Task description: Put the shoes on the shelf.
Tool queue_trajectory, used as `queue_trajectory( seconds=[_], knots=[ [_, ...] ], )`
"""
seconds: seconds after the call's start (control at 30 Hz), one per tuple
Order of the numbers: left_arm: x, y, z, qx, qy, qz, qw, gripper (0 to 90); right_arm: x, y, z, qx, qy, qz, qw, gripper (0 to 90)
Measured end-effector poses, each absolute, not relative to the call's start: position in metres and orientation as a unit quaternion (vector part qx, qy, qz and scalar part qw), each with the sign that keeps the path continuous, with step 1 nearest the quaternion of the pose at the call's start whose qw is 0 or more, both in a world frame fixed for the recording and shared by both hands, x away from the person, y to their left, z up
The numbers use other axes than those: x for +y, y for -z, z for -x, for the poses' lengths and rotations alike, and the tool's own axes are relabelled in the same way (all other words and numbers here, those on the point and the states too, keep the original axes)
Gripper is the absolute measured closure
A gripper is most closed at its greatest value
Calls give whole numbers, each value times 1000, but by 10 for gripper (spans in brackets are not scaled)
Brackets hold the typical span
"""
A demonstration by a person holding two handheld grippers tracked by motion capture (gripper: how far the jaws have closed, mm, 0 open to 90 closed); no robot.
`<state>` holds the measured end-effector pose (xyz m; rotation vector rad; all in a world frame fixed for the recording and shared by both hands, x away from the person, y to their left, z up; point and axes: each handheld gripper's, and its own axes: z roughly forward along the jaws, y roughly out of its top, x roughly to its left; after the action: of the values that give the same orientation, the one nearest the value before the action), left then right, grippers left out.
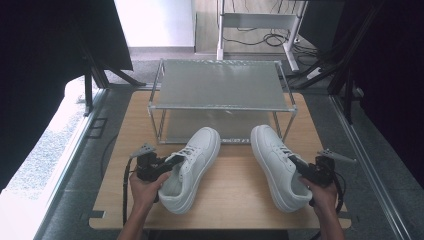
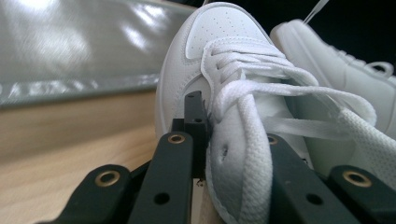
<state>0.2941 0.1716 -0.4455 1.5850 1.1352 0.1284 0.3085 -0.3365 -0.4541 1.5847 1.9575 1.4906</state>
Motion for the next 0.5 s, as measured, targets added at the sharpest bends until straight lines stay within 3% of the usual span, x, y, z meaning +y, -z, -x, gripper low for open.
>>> queue_trajectory(
  seconds=[0.5],
  knots=[
    [171,433,-287,461,-64,-675,573,825,-334,439,-298,656,-538,-519,105,857]
  ],
)
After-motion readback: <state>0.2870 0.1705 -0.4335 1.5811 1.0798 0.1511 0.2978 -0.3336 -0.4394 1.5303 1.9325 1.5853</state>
